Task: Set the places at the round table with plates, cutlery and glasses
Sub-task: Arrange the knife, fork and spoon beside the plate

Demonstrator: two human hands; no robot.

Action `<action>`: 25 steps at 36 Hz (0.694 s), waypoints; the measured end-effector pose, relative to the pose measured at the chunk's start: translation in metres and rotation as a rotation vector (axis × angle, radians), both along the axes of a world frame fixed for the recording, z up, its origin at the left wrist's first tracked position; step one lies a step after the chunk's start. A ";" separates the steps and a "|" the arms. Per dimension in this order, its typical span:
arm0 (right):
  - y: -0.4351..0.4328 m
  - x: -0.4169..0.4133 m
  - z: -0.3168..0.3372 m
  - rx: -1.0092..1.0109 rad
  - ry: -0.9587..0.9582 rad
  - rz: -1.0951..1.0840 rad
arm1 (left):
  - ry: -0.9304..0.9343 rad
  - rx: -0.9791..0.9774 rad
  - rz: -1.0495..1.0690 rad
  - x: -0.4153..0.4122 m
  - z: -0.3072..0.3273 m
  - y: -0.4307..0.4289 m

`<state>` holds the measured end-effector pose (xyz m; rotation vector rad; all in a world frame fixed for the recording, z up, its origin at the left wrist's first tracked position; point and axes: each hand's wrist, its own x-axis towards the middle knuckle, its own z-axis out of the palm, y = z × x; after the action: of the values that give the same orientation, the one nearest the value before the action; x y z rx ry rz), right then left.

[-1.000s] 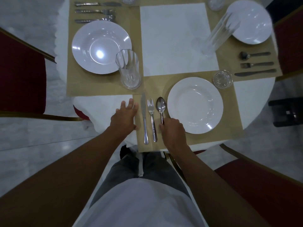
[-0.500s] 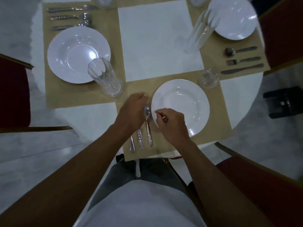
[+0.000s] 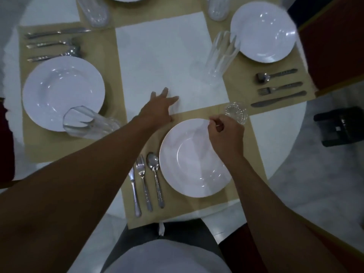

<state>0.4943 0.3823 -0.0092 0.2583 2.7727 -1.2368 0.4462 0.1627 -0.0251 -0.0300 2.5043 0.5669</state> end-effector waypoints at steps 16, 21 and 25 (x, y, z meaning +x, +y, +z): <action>-0.017 -0.128 -0.004 -0.101 -0.021 -0.178 | -0.080 -0.231 -0.058 -0.011 -0.013 0.021; -0.021 -0.144 -0.007 -0.048 0.000 -0.143 | -0.063 -0.241 -0.067 -0.010 -0.012 0.022; -0.021 -0.147 -0.007 -0.055 0.014 -0.120 | -0.072 -0.253 -0.089 -0.011 -0.013 0.022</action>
<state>0.3476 0.3618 -0.0158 0.4191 2.7667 -1.3442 0.4356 0.1846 -0.0381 -0.0337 2.4774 0.2074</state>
